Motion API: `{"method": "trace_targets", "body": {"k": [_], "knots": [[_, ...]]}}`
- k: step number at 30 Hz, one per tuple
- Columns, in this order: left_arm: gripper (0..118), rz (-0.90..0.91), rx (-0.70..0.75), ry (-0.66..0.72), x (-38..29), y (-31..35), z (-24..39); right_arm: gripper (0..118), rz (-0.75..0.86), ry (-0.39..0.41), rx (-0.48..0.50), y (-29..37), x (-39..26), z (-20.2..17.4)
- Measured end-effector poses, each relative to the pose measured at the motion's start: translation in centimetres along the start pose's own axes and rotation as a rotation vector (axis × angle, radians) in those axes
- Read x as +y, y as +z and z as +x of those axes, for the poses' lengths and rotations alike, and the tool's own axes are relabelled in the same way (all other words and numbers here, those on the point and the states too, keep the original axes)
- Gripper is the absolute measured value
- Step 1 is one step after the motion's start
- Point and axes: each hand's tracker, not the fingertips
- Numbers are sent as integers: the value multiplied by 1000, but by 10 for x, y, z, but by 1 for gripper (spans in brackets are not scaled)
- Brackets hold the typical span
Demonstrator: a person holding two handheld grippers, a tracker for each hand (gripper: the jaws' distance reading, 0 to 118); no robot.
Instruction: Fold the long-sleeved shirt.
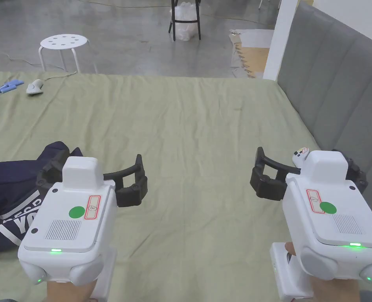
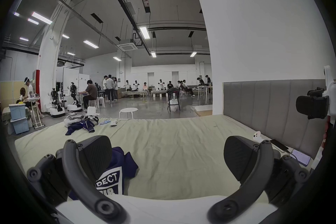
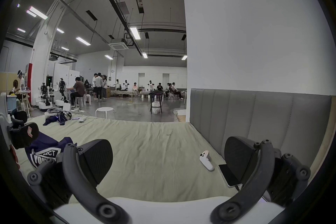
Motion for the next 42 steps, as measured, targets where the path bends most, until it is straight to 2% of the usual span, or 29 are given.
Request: {"method": "trace_targets", "body": {"k": [7,8,9,10,12,13,14,16,19,21,25,28,30,32,35,38,42], "knots": [[111,19,-5,-28,3,1,1,118,-1,20,7,0,2,-4],[109,20,-5,-28,4,1,2,114,-2,23,8,0,2,-4],[104,20,-8,-26,4,1,1,99,-2,25,11,1,3,-4],[87,24,-24,-20,5,3,0,66,-5,22,27,1,4,-4],[58,35,-42,-14,6,6,0,35,-6,19,34,2,4,-4],[58,27,-26,-35,6,4,3,35,-12,29,16,0,4,-6],[11,7,4,-84,5,2,5,1,-14,49,-31,2,6,-5],[8,16,-1,-78,4,3,5,1,-25,25,42,5,10,-2],[8,5,-2,-55,4,4,2,1,-18,44,24,5,12,-7],[8,-1,31,-56,4,3,-6,1,-19,35,45,2,17,-14],[8,6,156,-64,11,15,-45,1,9,29,156,-9,25,-57],[8,-13,276,-62,17,32,-85,1,-9,11,266,-21,28,-107],[8,-11,366,-49,20,49,-113,1,-6,-13,372,-25,26,-147],[8,-25,430,-51,20,62,-133,1,-1,-5,458,-21,28,-180],[8,-44,465,-56,19,75,-151,1,-8,-8,484,-18,26,-216],[8,-78,466,-42,16,76,-160,1,-11,-3,512,-23,23,-235],[8,-158,440,-23,14,54,-172,1,-28,-13,537,-23,23,-242]]}}
